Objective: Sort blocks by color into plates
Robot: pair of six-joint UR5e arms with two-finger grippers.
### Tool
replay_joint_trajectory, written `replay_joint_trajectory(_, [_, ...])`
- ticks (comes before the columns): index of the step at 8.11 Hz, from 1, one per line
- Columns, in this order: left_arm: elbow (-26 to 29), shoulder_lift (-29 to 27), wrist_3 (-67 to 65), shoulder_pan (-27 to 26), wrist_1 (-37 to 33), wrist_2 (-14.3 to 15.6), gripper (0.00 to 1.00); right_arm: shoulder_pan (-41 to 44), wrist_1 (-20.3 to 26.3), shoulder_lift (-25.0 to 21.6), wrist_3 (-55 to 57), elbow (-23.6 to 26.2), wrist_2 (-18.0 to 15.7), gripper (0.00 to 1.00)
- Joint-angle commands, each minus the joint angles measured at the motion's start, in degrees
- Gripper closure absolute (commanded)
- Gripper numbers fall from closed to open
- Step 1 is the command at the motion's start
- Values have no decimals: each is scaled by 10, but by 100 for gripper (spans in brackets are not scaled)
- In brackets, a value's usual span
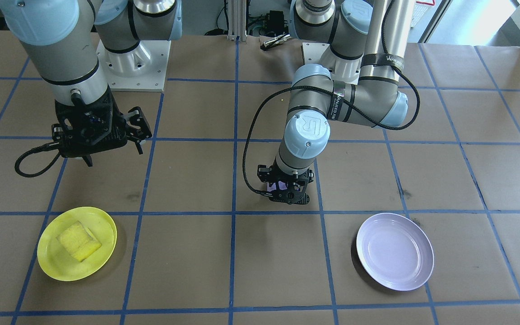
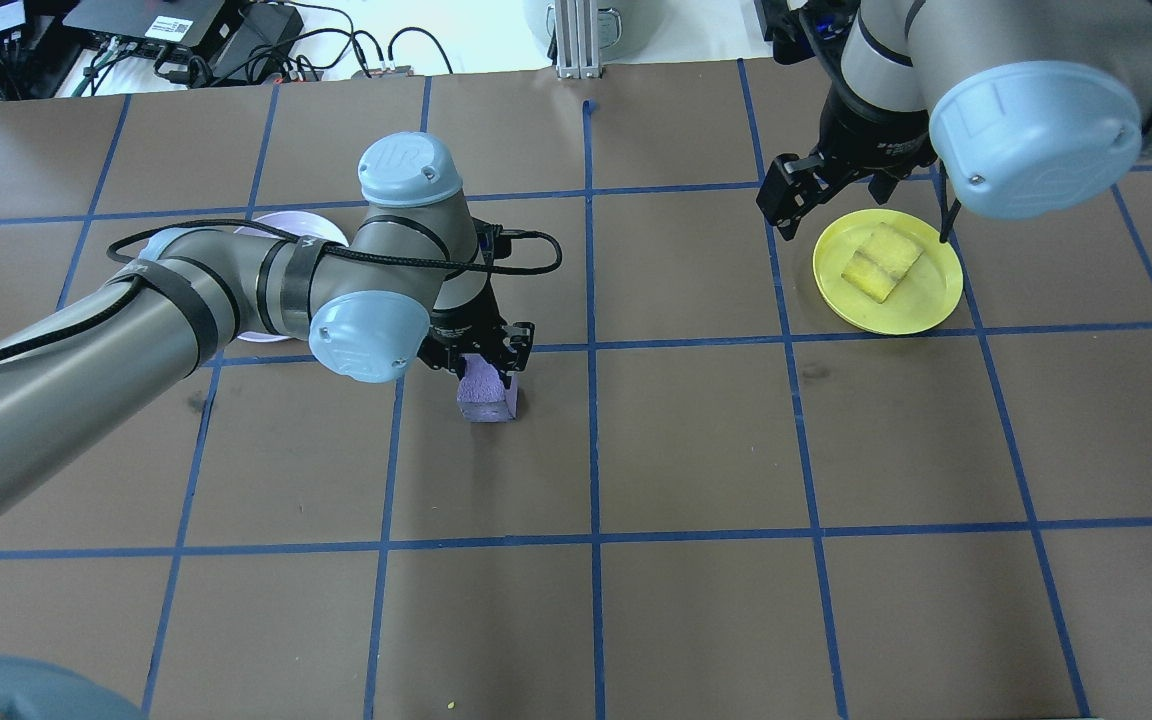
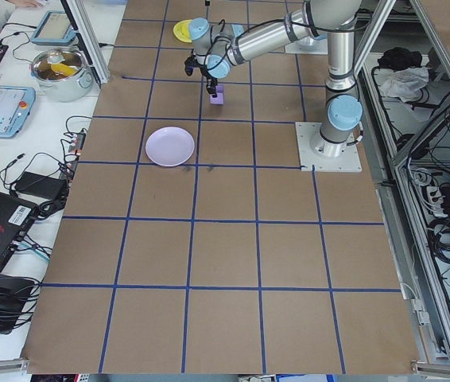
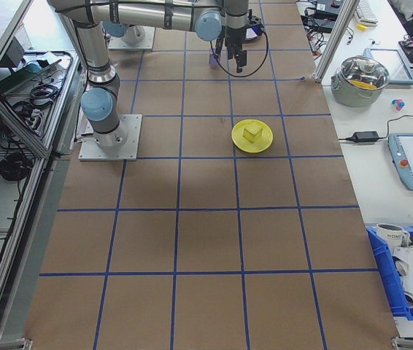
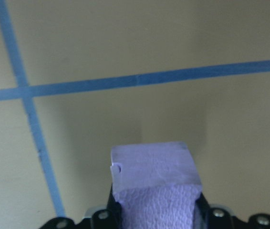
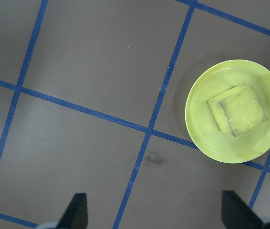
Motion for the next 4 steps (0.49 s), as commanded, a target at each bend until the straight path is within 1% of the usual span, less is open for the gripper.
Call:
replay_joint_trajectory(1, [87,24,70,97,-142,33,87,0,-1,2,2,5,0,0])
replay_joint_trajectory(2, [124,16,101,124,-168,34,87,0,1,1,0,5,0,0])
replay_joint_trajectory(4, [175,-14,150,142,-174,36,87,0,1,0,0,13,0,0])
